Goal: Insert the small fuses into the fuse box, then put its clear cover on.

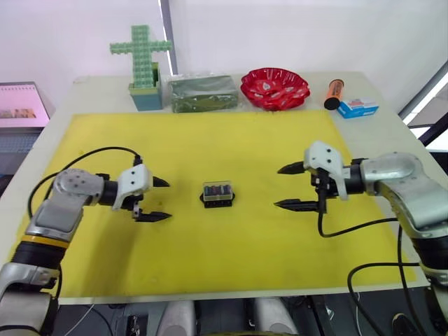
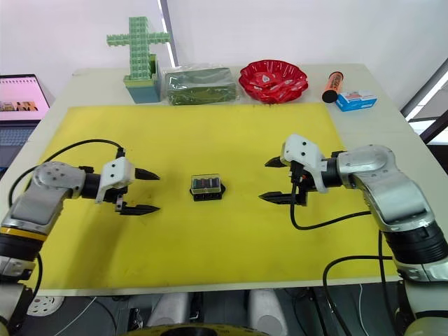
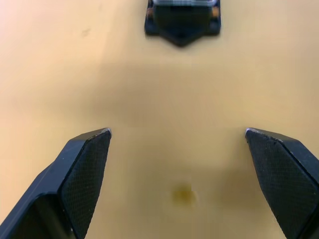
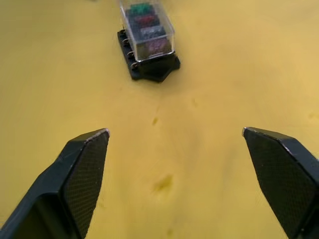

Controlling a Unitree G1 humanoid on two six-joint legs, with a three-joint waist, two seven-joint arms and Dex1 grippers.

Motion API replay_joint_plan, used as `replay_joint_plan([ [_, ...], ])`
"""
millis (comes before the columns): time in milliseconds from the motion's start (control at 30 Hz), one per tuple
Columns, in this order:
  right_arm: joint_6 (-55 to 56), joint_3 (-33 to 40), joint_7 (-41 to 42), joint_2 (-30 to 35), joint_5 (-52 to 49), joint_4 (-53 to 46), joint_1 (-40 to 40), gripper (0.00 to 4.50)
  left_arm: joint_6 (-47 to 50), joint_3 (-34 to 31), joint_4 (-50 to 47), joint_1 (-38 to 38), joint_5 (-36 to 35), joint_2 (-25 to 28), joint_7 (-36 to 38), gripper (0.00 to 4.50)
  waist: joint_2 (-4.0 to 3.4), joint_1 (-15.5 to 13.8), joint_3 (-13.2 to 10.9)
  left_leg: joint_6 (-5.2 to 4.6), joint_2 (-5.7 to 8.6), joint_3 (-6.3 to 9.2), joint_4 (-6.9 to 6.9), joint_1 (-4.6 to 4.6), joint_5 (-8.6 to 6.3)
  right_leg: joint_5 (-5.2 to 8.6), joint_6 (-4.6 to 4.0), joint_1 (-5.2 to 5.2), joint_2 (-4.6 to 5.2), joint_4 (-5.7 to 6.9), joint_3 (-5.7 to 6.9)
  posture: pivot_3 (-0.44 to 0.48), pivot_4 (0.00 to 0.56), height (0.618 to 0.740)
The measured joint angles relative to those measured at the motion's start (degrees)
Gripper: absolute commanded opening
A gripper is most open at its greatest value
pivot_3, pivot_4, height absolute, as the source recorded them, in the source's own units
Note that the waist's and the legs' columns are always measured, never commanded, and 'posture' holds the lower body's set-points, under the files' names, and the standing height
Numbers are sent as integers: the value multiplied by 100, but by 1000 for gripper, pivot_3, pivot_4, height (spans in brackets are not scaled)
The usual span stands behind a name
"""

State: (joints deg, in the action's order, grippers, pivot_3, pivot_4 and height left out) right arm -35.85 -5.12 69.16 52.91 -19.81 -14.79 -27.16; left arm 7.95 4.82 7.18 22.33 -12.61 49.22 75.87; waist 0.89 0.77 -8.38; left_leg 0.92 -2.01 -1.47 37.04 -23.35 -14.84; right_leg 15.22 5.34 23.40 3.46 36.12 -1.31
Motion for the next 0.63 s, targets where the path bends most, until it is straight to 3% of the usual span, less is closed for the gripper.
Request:
replay_joint_plan([
  [300, 119, 479, 386, 736, -241, -174, 257, 4456, 1974, -1741, -1764, -1011, -1307, 891, -341, 4500, 14, -2, -52, 0, -4, -5, 2, 0, 0, 1, -1, -2, 16, -6, 1, 0, 150, 740],
  [633, 126, 539, 442, 860, -314, -203, 292, 4456, 2436, -2220, -2319, -1623, -1588, 1027, -560, 4500, 11, -13, -60, 1, 3, -8, 2, 1, 0, 2, -3, -2, 16, -8, -1, 0, 150, 740],
])
